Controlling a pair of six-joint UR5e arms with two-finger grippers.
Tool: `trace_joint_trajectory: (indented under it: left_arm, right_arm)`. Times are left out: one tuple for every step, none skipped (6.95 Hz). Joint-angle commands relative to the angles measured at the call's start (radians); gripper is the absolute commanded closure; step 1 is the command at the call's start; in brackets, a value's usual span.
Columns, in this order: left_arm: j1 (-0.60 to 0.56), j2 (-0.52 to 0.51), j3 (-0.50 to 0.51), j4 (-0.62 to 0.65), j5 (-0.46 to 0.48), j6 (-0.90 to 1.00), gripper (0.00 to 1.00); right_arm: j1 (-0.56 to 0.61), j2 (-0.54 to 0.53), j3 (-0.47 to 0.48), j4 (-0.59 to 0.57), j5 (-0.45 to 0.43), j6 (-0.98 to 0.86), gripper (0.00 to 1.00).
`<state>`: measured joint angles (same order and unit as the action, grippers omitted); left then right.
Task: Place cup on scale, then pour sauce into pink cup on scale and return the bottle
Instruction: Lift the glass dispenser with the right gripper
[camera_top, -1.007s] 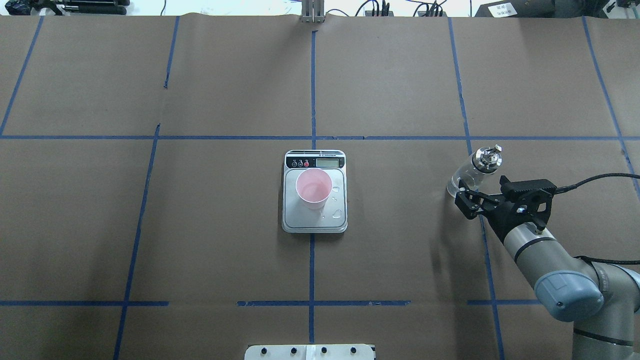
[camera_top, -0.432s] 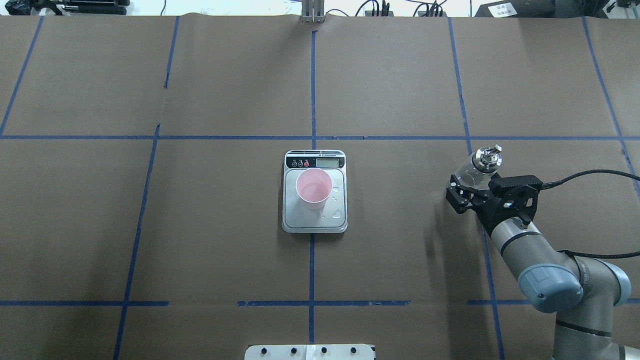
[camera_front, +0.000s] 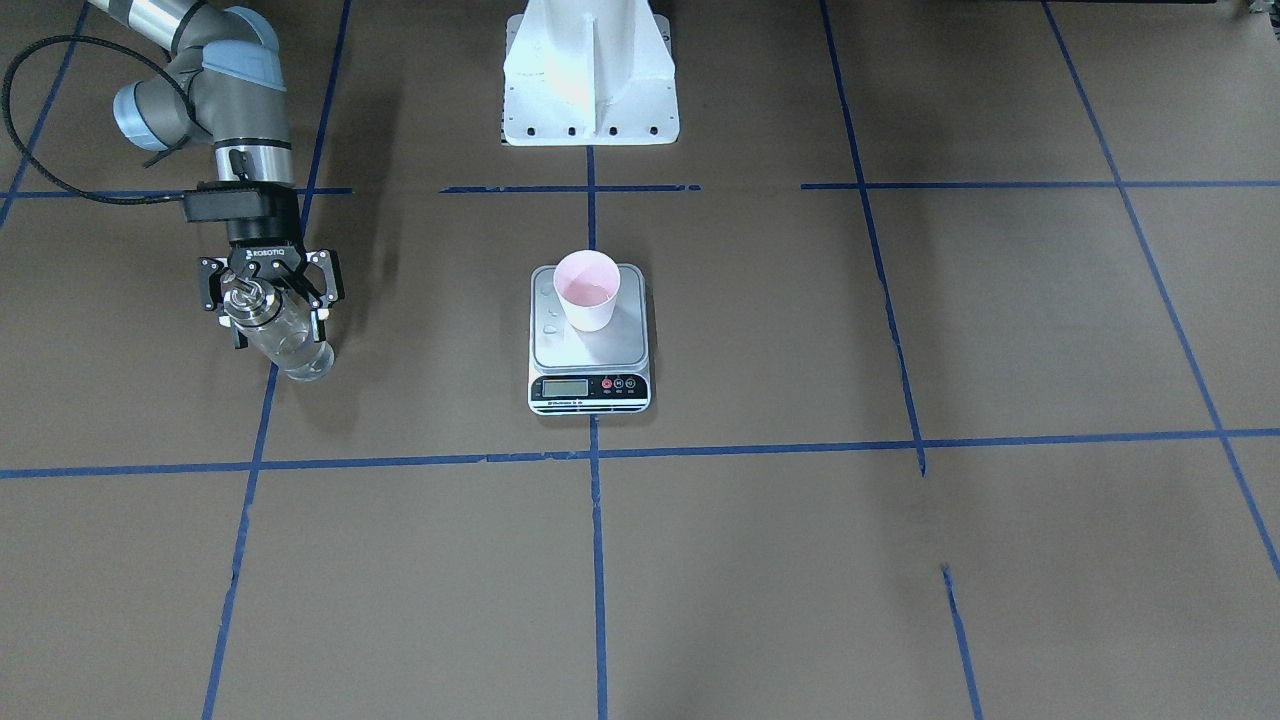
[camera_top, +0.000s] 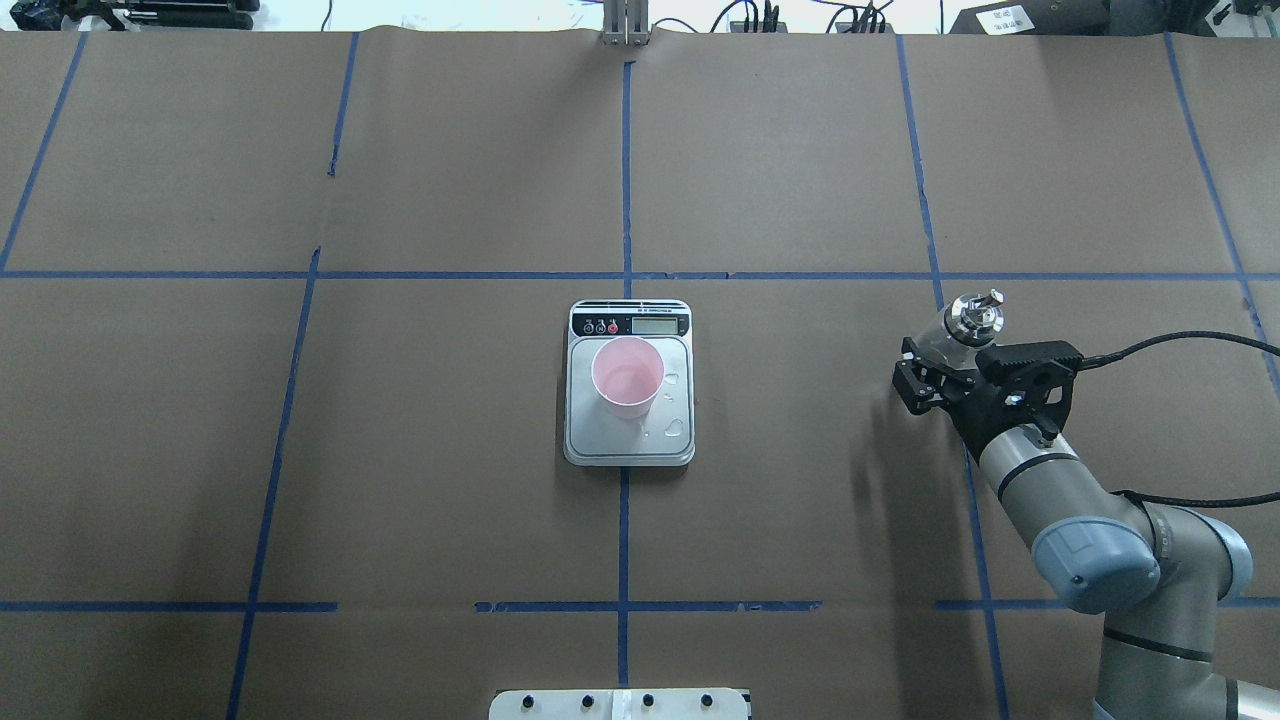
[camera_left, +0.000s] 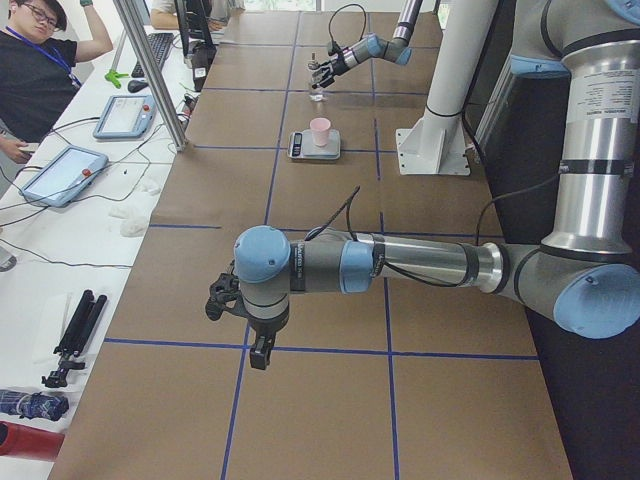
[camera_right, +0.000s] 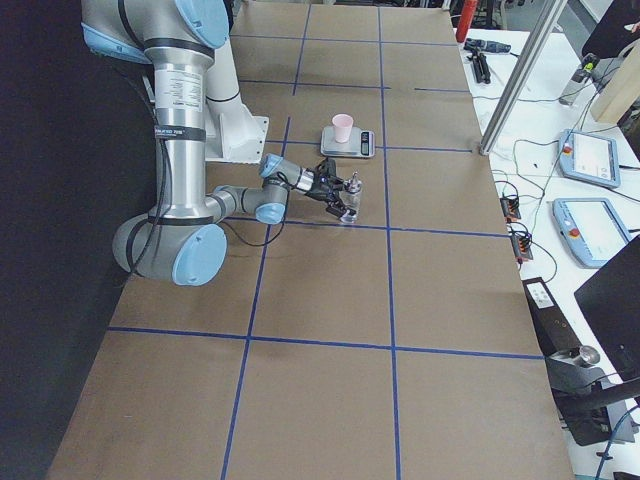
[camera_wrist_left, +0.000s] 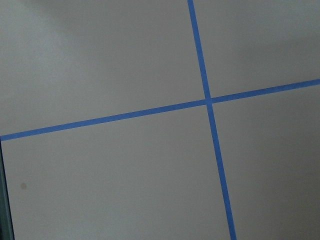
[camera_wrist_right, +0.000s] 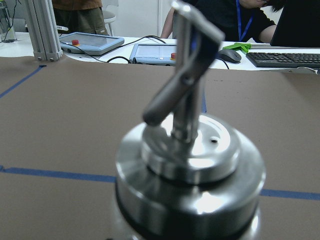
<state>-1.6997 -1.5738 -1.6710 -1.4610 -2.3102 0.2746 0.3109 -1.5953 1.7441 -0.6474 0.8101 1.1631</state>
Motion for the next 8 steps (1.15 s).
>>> trace_joint_trajectory:
  left_arm:
    - [0.0, 0.0, -0.003, 0.002, 0.0, 0.0, 0.0]
    - [0.0, 0.0, -0.001, 0.002, 0.0, 0.0, 0.0]
    - [0.002, 0.0, -0.001, 0.004, 0.0, 0.0, 0.0]
    - [0.002, 0.002, 0.001, 0.005, 0.0, 0.0, 0.0]
    - [0.003, 0.002, 0.004, -0.001, 0.0, -0.064, 0.0]
    - [0.02, 0.009, 0.002, -0.01, 0.002, -0.122, 0.0]
    - [0.046, 0.024, 0.005, -0.05, 0.003, -0.124, 0.0]
    - [0.095, 0.047, 0.022, -0.15, 0.003, -0.124, 0.0]
  right_arm:
    - [0.002, -0.002, -0.026, 0.12, 0.0, -0.037, 1.0]
    - [0.005, 0.0, -0.026, 0.167, -0.005, -0.163, 1.0]
    - [0.008, 0.0, -0.022, 0.181, -0.031, -0.231, 1.0]
    - [0.02, 0.003, -0.018, 0.181, -0.031, -0.234, 1.0]
    - [0.034, 0.003, -0.018, 0.18, -0.026, -0.237, 1.0]
    - [0.039, 0.0, -0.018, 0.18, -0.023, -0.279, 1.0]
    - [0.039, 0.003, -0.014, 0.18, -0.011, -0.321, 1.0]
    - [0.045, 0.003, 0.006, 0.181, 0.033, -0.326, 1.0]
